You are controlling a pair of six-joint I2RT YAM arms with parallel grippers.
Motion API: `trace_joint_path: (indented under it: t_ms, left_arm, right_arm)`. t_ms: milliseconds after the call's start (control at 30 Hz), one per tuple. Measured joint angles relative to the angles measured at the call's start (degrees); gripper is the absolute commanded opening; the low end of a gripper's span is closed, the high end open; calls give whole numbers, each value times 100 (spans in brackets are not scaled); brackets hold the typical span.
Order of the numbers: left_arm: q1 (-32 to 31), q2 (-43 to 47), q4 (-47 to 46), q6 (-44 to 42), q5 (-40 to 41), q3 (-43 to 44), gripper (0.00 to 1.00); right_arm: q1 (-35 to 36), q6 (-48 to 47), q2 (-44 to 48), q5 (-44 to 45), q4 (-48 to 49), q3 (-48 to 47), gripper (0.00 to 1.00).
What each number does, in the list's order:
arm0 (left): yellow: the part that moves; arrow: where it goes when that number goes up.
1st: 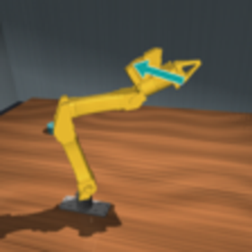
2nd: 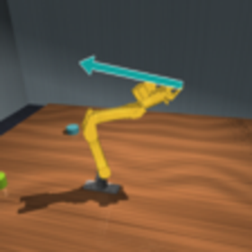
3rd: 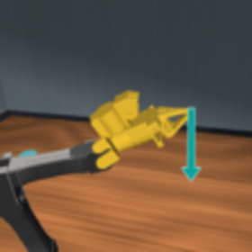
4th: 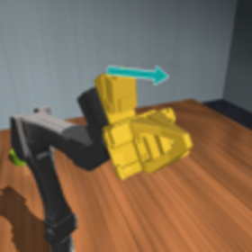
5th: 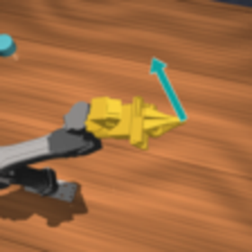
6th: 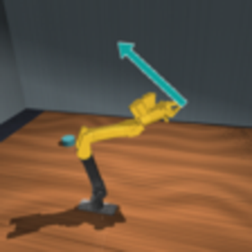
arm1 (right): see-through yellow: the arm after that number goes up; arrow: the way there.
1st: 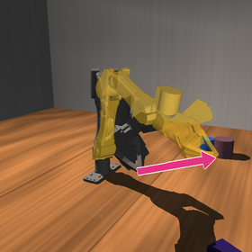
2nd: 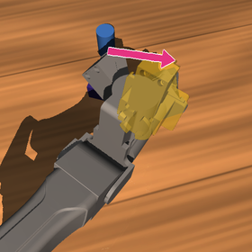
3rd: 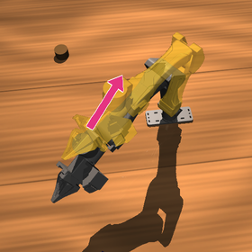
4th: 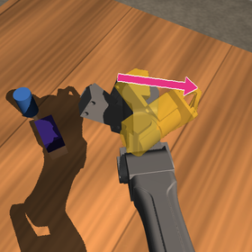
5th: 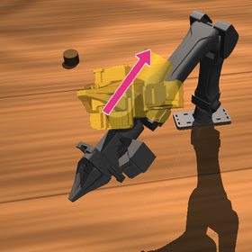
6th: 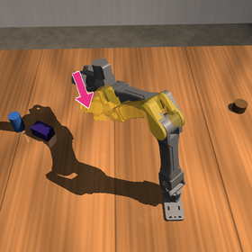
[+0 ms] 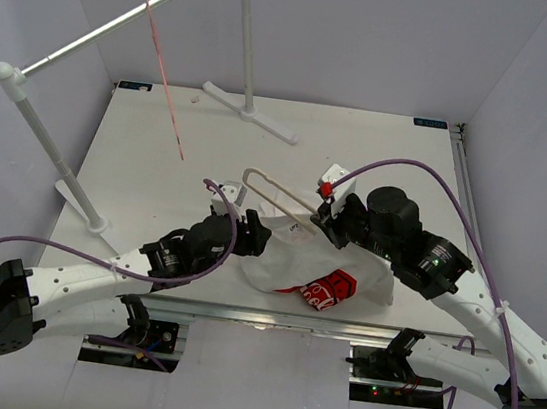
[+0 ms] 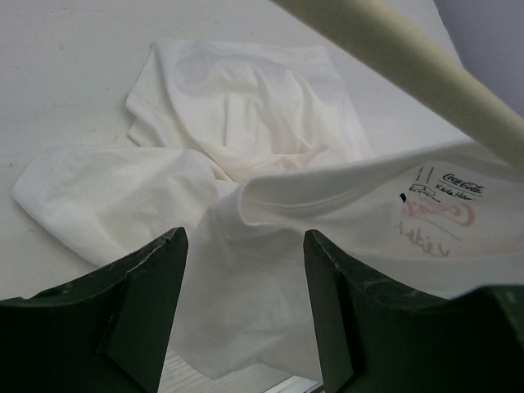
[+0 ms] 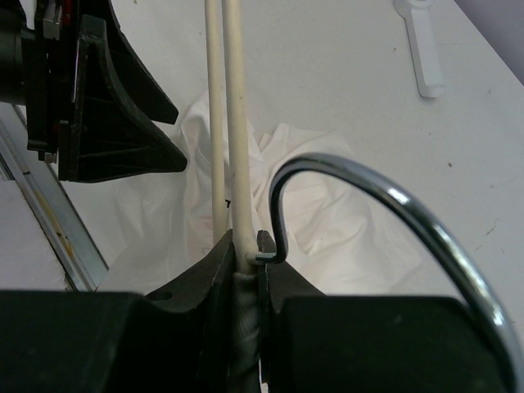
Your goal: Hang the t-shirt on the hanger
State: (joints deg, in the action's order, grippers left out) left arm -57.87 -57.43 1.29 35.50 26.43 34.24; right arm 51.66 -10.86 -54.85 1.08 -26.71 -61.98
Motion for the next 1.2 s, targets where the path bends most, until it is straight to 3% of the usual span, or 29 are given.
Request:
trace_joint_path:
  t_ms: [500,600,633,667,700,733,1200]
  left_arm:
    - [0,-641,-243,200,413,199,65]
    - [0,-732,-170,239,434,251,52]
    - [0,-760,-133,261,449,276,43]
    - [0,-781,-106,287,473,295,30]
    - [2,-783,-78,311,502,300,10]
    - [7,-775,-41,328,530,302,1]
    - [923,321,714,273,617,598,0]
  right_arm:
    - [0,20,6,-199,127,188,8]
    - [0,20,8,-221,131,188,8]
    - [0,20,9,-229,132,188,8]
    - [0,20,9,-236,132,188,8]
    - [0,20,9,-238,134,188,8]
    - [0,20,10,-238,137,188,8]
    - [0,62,526,-236,298,629,8]
